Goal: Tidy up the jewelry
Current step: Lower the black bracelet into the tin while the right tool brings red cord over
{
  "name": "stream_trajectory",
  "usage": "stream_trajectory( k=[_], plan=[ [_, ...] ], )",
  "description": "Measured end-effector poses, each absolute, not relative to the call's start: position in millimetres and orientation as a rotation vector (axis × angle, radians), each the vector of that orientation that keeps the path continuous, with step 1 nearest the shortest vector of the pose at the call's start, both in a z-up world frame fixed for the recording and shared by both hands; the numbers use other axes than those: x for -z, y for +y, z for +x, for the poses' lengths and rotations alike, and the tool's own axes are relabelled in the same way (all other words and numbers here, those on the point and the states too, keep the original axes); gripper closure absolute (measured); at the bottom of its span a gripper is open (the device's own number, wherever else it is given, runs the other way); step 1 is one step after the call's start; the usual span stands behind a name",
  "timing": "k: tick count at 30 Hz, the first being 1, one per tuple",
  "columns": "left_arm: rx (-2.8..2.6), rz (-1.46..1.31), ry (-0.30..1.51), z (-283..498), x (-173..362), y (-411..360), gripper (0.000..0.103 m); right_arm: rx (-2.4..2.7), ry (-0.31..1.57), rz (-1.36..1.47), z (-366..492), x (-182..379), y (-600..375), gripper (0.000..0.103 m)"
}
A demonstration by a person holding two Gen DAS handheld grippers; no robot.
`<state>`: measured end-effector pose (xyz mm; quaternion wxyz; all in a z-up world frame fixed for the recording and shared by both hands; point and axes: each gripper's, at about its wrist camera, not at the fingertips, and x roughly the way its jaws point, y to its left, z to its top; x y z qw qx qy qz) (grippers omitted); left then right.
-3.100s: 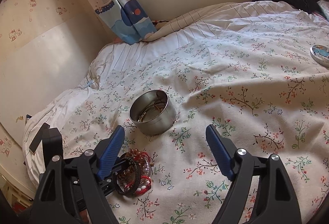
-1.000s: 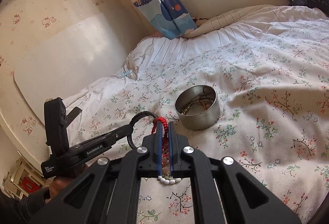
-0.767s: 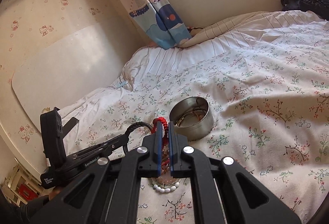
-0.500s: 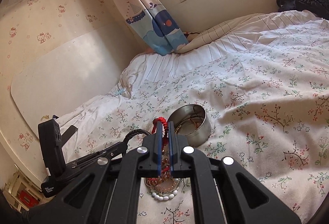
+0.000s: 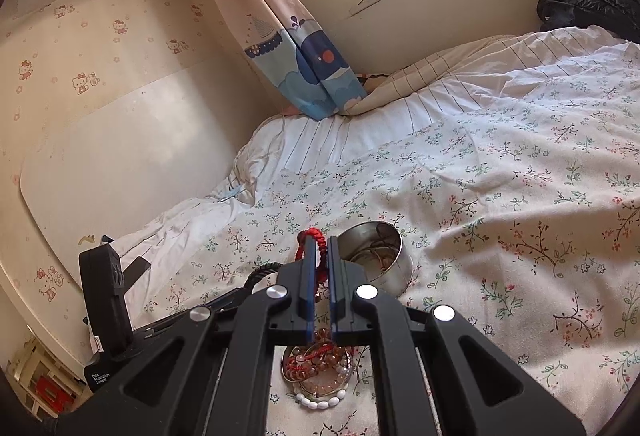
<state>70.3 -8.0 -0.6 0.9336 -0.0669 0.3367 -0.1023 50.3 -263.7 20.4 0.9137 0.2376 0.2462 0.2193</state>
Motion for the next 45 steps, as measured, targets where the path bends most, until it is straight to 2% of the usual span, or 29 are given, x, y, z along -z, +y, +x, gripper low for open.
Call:
stream_trajectory(
  k=[45],
  plan=[
    [0.246, -0.102, 0.706, 154, 11, -57, 0.097, -0.436, 0.499, 0.485, 136, -16, -248, 0.097]
  ],
)
